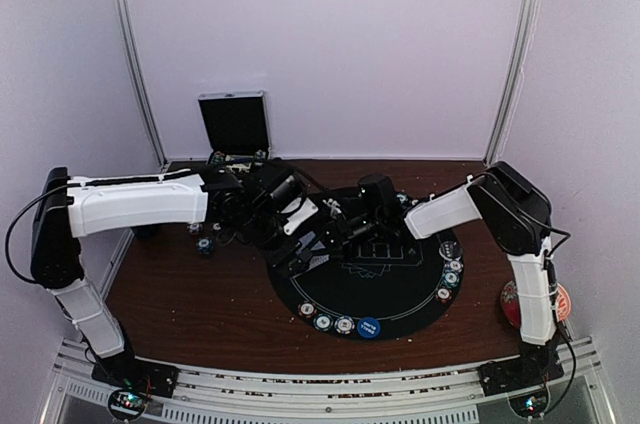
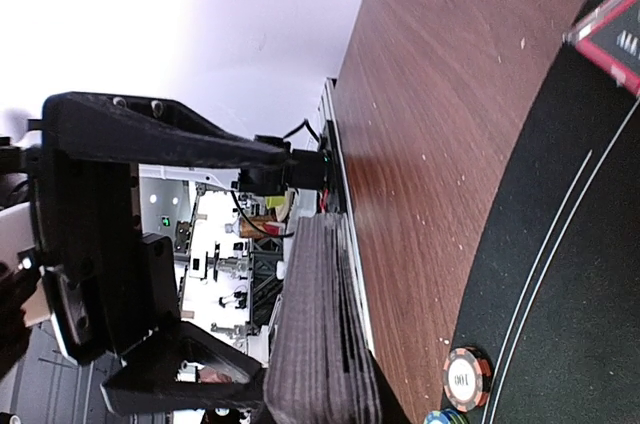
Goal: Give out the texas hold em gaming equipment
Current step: Pass from the left arm to the right, then pass from the right arm to the left
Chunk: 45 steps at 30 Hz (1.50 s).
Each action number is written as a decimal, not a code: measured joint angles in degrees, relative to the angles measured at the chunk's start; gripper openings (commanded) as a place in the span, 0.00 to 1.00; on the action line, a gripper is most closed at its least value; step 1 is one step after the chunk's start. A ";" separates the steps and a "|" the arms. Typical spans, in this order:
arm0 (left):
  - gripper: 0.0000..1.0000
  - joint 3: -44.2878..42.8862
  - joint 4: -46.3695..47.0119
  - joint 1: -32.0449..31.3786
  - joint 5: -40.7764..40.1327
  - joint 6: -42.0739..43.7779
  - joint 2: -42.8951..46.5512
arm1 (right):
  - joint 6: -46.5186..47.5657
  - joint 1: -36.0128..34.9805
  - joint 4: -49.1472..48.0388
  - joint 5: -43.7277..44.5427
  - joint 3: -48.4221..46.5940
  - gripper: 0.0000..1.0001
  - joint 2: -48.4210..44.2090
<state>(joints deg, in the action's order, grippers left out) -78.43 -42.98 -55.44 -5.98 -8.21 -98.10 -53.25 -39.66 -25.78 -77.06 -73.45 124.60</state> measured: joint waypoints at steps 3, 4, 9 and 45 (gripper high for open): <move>0.98 2.05 2.25 0.00 0.22 0.87 4.28 | 0.22 0.98 -0.07 0.50 0.00 0.02 -1.62; 0.98 2.25 2.99 0.00 0.28 1.20 4.98 | 0.85 1.29 0.59 0.83 -0.09 0.02 -2.14; 0.98 3.23 7.58 0.00 0.63 3.96 5.09 | 11.02 2.56 14.62 3.54 -4.00 0.03 -2.78; 0.98 7.30 26.62 2.40 3.54 10.93 -1.97 | -38.14 2.89 -44.83 3.56 11.23 0.00 -1.86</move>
<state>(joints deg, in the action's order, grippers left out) -71.13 -16.36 -53.04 -2.44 2.72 -100.07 -91.39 -36.77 -70.61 -73.49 -62.22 122.74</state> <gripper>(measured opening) 0.976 0.124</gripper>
